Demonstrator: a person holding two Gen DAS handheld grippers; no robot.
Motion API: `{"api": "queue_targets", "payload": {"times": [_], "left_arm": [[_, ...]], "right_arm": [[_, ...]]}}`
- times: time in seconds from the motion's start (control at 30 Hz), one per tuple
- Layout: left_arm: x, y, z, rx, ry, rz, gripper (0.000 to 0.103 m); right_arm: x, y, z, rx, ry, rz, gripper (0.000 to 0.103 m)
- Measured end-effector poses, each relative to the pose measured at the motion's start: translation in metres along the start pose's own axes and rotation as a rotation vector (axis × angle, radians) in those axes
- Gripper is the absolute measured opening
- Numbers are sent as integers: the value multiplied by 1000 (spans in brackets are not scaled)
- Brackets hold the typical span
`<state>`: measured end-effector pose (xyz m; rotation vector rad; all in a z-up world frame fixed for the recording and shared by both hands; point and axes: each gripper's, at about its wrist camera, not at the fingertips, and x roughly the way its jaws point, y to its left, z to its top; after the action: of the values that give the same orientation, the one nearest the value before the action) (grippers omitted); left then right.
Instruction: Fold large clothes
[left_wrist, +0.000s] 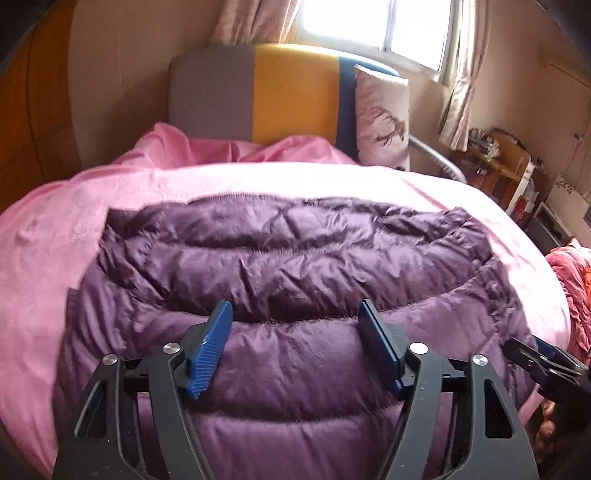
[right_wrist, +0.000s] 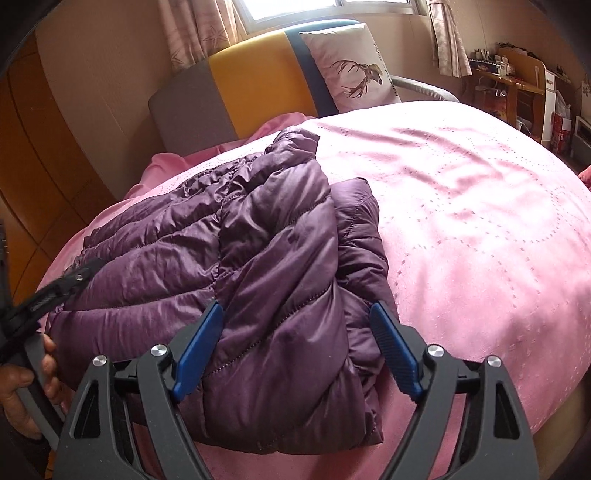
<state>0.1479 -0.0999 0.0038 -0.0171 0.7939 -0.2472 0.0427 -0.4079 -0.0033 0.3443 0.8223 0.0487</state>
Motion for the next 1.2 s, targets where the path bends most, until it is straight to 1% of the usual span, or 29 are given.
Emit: {"api": "queue_targets", "payload": {"times": [0.07,0.13,0.2,0.27,0.4,0.47,0.5,0.63,0.7,0.8,0.93,1.03,1.1,1.2], "left_arm": [[16,0,-7,-13,26,11,68],[26,-1,-15,2,39,20,68],[34,-2,-23,21,42,23,68],[41,-4,-31,40,37,38,68],[43,-4,-32,28,36,44,68],[39,-6,-29,32,39,47,68],[34,-6,-27,28,35,47,68],[6,-8,-24,41,-18,44,68],[-4,-8,-25,57,-37,43,68],[-15,-3,-25,48,-52,32,68],[-23,6,-28,41,-64,44,68],[-21,16,-29,23,-53,39,68],[-22,19,-30,20,-52,39,68],[-20,22,-32,16,-42,27,68]], "right_arm": [[3,-3,-3,8,6,11,83],[6,-8,-6,25,17,27,84],[9,-11,-9,40,20,44,86],[11,-11,-11,39,19,42,86],[9,-8,-11,37,21,31,86],[2,-10,-9,62,25,38,87],[-3,-13,-6,84,22,48,90],[-21,-35,-5,182,4,107,98],[-21,-45,-8,234,21,137,99],[-16,-53,-14,284,47,173,100],[-13,-49,-15,293,54,197,101],[-11,-42,-12,292,57,219,101],[-8,-35,-10,281,59,223,101],[-4,-24,-11,258,65,204,100]]}}
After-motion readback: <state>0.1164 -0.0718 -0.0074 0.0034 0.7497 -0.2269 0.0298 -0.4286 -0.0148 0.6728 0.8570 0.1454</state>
